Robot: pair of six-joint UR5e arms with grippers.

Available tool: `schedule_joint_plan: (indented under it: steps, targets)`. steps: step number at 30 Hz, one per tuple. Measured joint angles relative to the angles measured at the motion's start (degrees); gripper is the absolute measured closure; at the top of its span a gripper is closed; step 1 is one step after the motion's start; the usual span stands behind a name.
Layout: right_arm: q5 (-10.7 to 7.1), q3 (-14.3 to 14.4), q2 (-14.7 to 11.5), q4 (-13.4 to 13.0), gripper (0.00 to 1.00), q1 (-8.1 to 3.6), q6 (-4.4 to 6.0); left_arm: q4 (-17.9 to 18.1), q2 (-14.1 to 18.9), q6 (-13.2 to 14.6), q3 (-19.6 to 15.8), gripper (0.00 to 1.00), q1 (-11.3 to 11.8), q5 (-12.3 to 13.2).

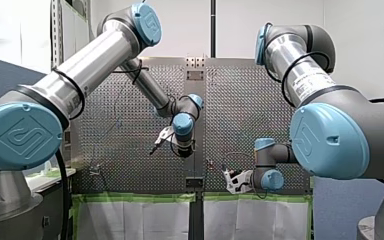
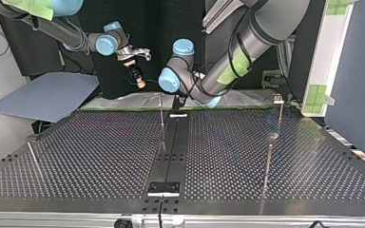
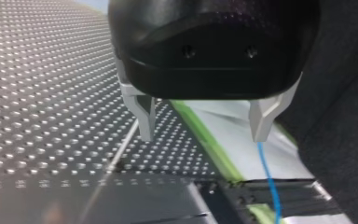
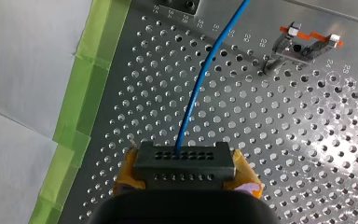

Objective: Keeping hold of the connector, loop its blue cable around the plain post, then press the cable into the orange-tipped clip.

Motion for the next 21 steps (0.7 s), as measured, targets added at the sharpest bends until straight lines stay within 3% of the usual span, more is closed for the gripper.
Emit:
schedule_joint_plan:
  steps: [11,21]
  targets:
    - [-0.01,0.01,0.07,0.0,1.0,0.72,-0.34,-5.91,-0.44,-0.2,3.4,0.01,1.79,4.56]
    - [-0.03,0.0,0.14,0.0,1.0,1.02,-0.37,-11.7,-4.12,-0.17,8.73,0.01,1.94,4.08]
